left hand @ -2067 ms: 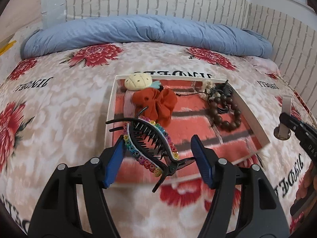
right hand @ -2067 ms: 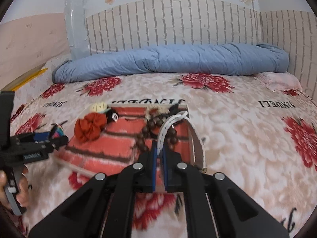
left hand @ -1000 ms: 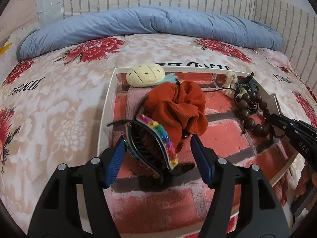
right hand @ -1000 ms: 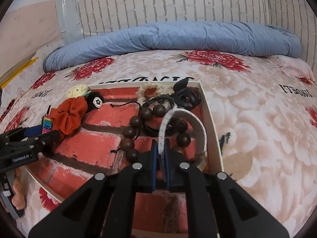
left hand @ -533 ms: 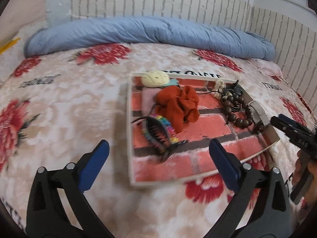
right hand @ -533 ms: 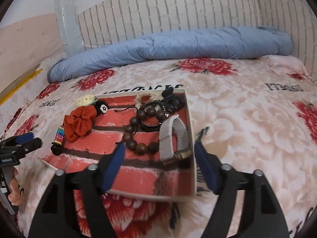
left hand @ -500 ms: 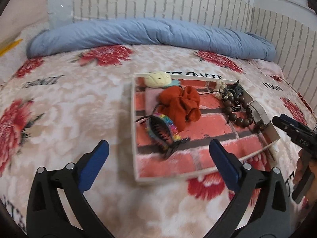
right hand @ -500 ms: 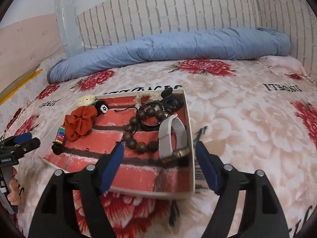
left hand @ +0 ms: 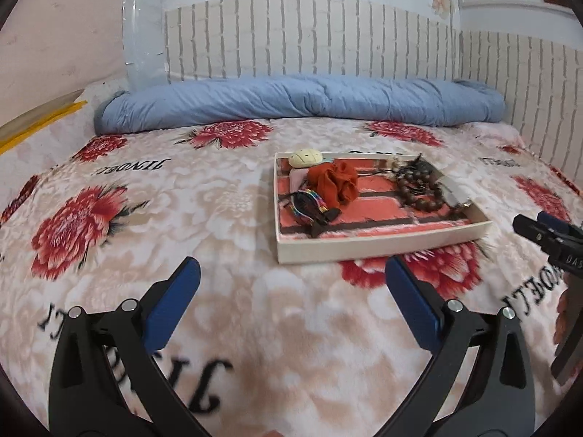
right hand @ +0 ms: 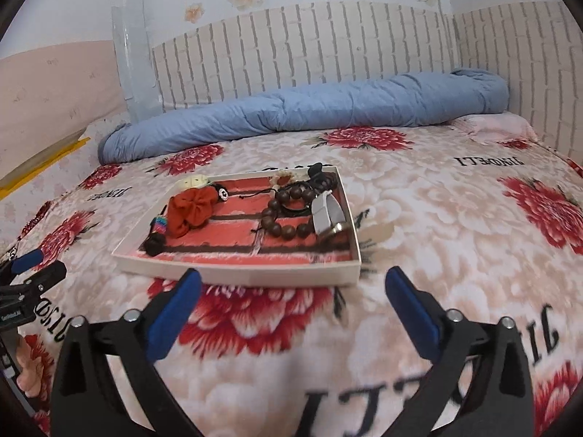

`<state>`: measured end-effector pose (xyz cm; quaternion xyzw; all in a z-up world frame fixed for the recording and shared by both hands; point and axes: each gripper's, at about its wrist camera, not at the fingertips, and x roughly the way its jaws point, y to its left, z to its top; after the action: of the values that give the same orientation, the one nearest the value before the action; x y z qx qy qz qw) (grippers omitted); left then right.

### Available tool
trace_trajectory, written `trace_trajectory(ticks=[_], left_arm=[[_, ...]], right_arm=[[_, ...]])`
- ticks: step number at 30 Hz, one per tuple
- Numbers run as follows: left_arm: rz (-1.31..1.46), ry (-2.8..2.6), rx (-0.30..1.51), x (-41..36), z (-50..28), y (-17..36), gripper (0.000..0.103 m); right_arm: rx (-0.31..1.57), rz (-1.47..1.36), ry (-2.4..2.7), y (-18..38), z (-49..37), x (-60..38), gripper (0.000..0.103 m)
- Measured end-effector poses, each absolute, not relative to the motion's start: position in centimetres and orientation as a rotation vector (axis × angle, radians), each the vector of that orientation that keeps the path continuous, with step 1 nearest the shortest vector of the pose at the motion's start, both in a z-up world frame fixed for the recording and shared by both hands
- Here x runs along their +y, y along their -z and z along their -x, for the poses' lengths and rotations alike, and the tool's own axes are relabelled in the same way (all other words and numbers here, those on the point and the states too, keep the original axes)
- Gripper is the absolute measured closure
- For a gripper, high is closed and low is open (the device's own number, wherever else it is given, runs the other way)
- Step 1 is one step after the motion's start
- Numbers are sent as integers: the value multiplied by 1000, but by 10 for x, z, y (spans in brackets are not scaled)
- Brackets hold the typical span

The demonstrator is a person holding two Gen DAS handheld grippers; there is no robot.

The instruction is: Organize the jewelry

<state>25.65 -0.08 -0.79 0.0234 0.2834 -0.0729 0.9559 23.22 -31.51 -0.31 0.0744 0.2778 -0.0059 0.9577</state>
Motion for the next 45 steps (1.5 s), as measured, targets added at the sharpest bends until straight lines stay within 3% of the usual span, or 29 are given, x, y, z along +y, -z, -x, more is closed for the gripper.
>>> trace_trajectory(ticks=[15,45], left_arm=[[-46,107,452,-10,-161,25,5],[-38,83,427,-7,-156,33,5]], right_arm=[[460,-64,64,5,-141,-288,4],[445,-35,74,13,-134,-280,4]])
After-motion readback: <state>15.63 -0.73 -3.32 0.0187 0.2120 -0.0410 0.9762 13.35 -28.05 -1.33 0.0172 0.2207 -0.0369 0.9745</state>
